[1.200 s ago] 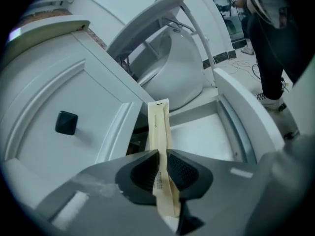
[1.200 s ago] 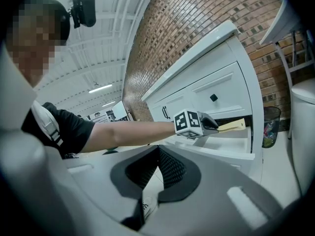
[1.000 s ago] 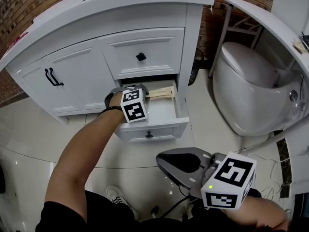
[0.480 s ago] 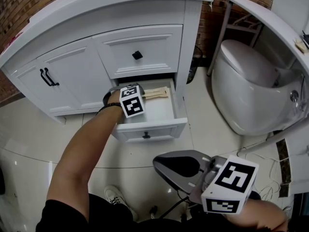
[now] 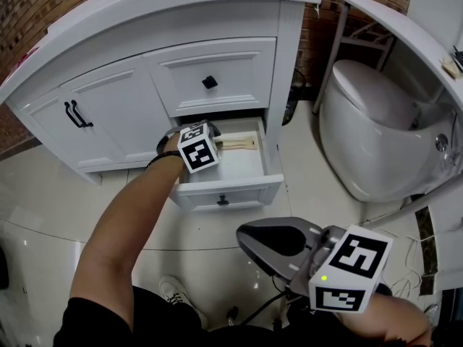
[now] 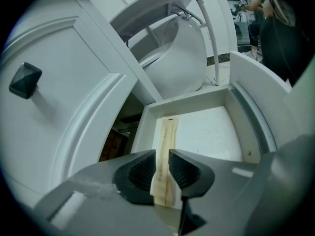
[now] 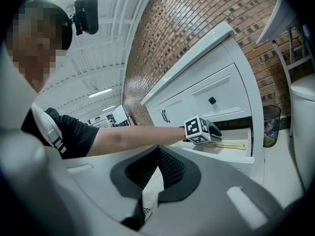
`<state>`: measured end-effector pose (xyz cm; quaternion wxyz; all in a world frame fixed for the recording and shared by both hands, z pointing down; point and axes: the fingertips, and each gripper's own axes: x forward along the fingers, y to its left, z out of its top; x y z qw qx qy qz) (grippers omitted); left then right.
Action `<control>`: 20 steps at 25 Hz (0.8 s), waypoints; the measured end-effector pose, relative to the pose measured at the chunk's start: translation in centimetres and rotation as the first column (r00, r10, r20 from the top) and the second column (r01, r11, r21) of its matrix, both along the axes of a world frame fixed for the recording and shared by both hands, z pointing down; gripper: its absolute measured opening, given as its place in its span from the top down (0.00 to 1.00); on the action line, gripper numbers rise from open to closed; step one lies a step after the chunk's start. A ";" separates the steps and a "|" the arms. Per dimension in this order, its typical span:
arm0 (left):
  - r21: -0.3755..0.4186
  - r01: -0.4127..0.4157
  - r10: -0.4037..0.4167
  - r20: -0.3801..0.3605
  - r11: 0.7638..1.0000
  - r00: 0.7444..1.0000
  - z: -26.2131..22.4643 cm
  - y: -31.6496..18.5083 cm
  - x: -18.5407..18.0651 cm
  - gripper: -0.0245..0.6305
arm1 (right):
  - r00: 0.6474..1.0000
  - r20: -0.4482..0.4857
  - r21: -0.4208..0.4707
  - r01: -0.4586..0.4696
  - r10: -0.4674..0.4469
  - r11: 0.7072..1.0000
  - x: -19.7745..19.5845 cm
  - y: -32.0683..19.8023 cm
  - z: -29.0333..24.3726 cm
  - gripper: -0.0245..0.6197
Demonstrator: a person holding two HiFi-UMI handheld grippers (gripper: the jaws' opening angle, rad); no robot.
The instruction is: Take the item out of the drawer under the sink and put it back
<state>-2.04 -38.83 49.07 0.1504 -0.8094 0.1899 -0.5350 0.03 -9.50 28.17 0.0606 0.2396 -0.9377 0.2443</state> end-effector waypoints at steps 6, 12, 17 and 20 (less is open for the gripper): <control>0.005 0.026 -0.026 -0.062 1.000 0.998 -2.2 0.9 -0.5 0.85 | 1.000 -0.015 0.007 -0.008 0.008 1.000 -0.1 0.1 0.4 0.96; 0.033 0.010 -0.005 -0.138 0.999 0.990 -6.0 3.4 -0.5 0.91 | 0.999 -0.022 0.020 -0.031 0.032 0.999 0.3 -0.3 0.4 0.96; 0.037 -0.007 0.012 -0.125 0.999 0.992 -7.3 5.5 -1.1 0.95 | 0.999 -0.035 0.034 -0.038 0.039 0.999 0.0 0.0 0.4 0.96; 0.035 0.001 0.006 -0.186 0.999 0.982 -8.7 7.6 -1.3 0.95 | 0.998 -0.049 0.032 -0.041 0.043 0.999 0.0 0.2 0.9 0.96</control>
